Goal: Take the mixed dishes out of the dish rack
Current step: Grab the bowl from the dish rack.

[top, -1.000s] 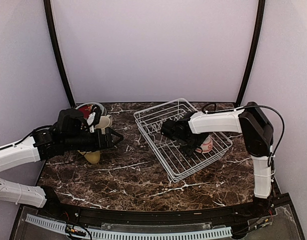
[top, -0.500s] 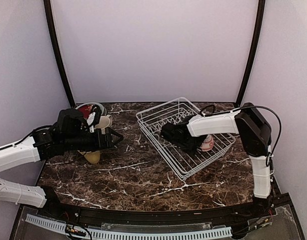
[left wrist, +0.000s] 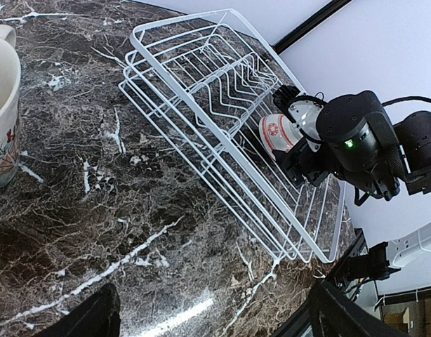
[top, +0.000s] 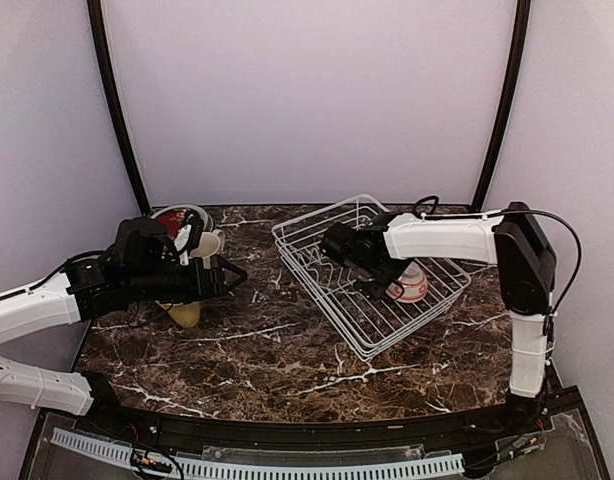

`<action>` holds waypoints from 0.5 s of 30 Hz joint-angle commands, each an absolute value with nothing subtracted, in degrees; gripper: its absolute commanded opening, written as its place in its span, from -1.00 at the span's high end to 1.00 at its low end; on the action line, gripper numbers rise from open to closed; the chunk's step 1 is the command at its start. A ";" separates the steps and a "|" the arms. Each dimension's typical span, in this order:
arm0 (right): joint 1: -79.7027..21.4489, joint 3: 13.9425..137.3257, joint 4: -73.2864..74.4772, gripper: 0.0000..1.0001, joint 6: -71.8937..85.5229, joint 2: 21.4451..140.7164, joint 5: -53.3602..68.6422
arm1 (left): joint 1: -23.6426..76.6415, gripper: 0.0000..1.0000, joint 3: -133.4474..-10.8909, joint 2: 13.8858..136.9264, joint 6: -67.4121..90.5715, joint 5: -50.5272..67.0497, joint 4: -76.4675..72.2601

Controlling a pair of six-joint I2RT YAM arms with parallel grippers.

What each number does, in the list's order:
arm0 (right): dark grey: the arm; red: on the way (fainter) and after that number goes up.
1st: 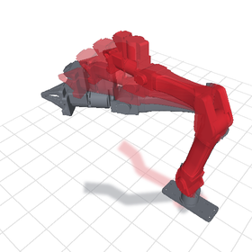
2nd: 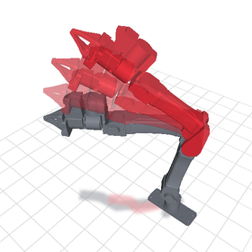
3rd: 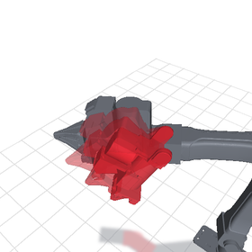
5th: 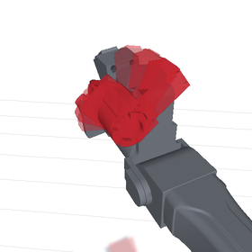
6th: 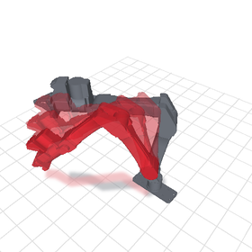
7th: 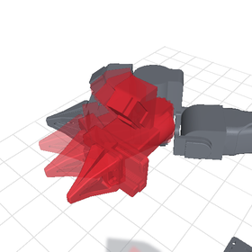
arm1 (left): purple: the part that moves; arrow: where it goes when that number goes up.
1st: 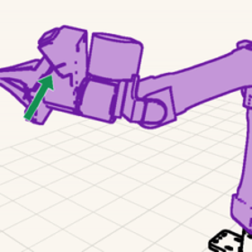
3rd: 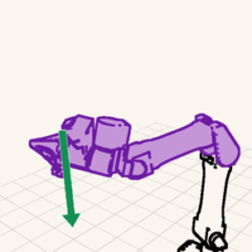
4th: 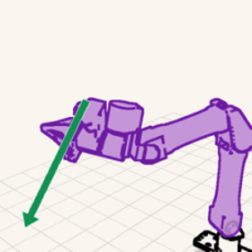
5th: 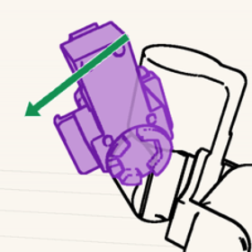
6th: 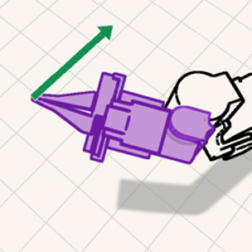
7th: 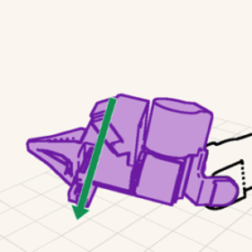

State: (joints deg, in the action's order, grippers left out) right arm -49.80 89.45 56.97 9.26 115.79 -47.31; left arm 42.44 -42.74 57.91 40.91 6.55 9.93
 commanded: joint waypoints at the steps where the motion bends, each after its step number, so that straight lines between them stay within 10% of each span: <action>1: -49.23 89.41 57.16 -0.96 9.91 117.79 -47.50 | 42.67 -0.84 -43.49 57.66 39.69 6.92 10.55; 15: -47.99 88.14 55.22 -0.64 10.78 122.44 -50.16 | 42.71 -0.84 -43.51 57.66 39.64 6.69 11.16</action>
